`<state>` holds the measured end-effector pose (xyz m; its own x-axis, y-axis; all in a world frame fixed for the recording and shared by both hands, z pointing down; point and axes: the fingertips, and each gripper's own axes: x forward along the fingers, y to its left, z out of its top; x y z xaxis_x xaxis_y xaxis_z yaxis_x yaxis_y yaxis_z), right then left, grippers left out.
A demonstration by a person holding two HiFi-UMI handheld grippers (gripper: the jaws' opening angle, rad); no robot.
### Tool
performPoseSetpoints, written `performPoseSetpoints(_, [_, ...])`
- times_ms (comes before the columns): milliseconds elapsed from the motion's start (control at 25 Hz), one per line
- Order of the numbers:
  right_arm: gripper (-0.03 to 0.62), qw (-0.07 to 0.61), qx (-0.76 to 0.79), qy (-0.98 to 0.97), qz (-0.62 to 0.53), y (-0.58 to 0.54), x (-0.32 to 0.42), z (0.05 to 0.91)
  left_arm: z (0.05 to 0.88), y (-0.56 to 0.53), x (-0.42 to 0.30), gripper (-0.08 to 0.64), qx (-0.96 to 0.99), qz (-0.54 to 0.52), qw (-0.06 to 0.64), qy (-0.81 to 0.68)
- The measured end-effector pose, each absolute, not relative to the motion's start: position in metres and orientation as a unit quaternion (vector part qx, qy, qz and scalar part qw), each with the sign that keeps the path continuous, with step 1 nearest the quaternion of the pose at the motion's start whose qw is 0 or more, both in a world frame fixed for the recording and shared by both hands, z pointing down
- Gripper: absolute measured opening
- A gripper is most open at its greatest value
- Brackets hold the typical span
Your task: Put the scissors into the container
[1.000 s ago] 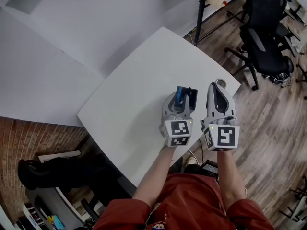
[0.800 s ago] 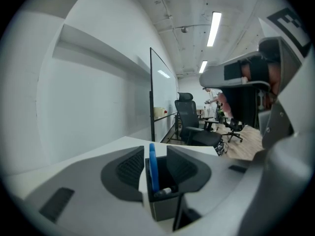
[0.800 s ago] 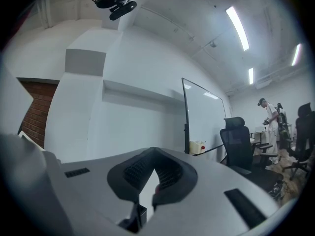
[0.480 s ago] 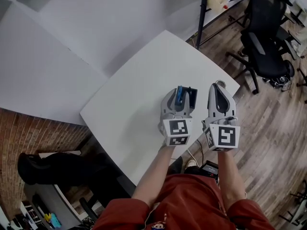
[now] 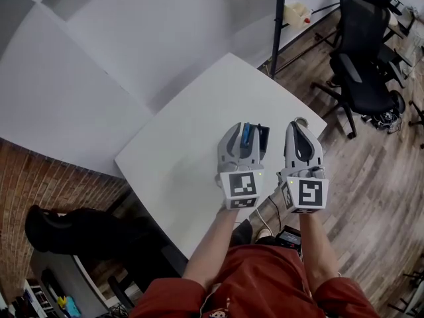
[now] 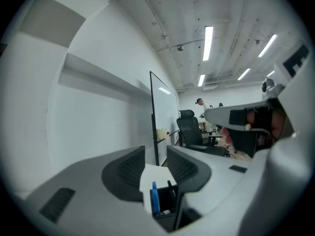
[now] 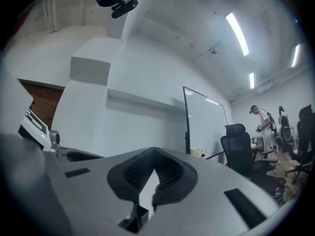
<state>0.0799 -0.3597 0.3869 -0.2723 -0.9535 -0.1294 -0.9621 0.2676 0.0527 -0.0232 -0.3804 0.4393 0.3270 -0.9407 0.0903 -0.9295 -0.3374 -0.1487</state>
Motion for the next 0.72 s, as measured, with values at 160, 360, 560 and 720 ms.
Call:
performPoseSetpoints(160, [0.008, 0.043, -0.598, 0.798, 0.068, -0.351, 0.080, 0.378, 0.414, -0.369, -0.021, 0.136, -0.815, -0.056, 0.046, 0.575])
performPoseSetpoints(360, [0.008, 0.049, -0.592, 0.801, 0.076, -0.344, 0.079, 0.366, 0.393, -0.358, -0.018, 0.136, -0.814, -0.040, 0.061, 0.576])
performPoseSetpoints(560, [0.008, 0.053, -0.590, 0.801, 0.089, -0.337, 0.085, 0.354, 0.385, -0.347, -0.015, 0.135, -0.812, -0.033, 0.072, 0.578])
performPoseSetpoints(720, [0.008, 0.055, -0.591, 0.800, 0.092, -0.334, 0.088, 0.350, 0.378, -0.342, -0.010, 0.135, -0.814, -0.028, 0.075, 0.575])
